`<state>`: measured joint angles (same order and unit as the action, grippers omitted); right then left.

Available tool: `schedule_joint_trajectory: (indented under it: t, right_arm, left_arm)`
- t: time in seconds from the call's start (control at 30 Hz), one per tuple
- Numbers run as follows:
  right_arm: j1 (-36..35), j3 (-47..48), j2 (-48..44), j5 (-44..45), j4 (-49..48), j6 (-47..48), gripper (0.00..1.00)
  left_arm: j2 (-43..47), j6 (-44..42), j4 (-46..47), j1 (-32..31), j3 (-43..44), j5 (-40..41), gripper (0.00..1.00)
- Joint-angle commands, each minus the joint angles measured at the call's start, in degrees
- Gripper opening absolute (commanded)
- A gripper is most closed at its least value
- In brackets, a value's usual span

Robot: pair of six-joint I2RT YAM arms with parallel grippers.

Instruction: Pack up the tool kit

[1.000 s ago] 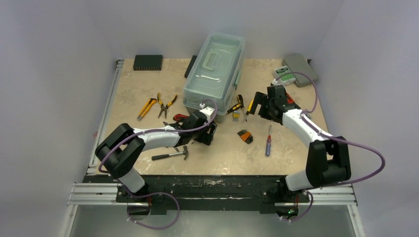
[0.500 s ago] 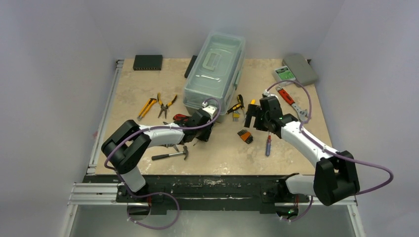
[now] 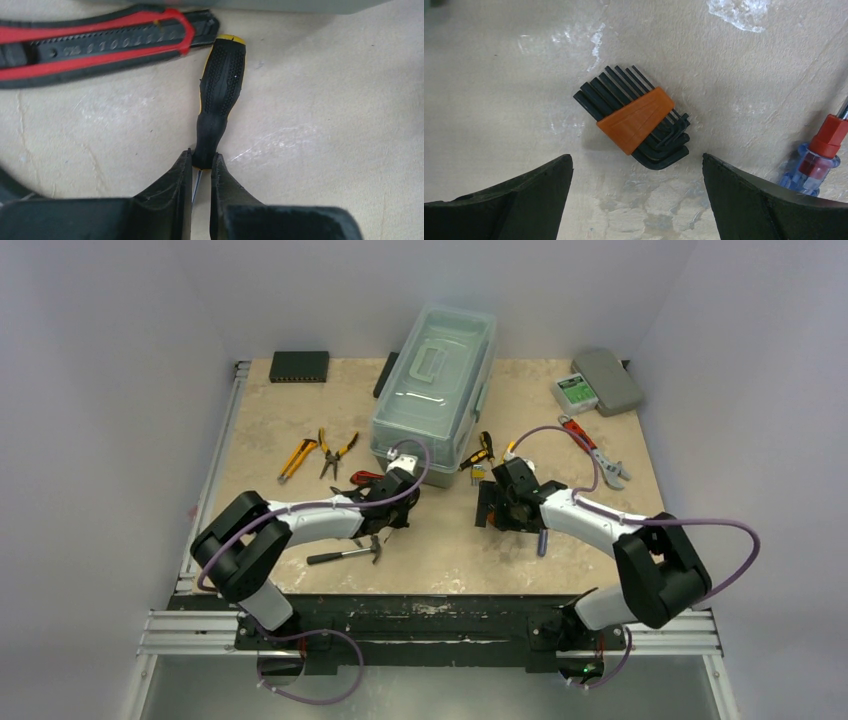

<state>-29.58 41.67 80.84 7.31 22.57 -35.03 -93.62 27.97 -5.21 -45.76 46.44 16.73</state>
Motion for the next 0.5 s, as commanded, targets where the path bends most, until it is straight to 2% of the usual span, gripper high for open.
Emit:
schedule_joint_trajectory:
  t: [0.0,0.23,0.47]
  right_arm:
    - [-0.51,-0.07,2.0,4.64,-0.76,-4.48,0.98]
    - [-0.41,4.32,8.97,6.43,-2.93,-5.92,0.81]
    - [1.67,11.22,15.84,6.32,-4.26,-4.44,0.61]
  left_arm:
    - [3.07,7.06,-2.72,2.86,-4.95,1.19,0.0]
    - [3.02,12.14,0.89,13.29,-9.34,-7.44,0.0]
    - [6.37,15.4,0.14,18.88,-11.15,-6.68,0.0]
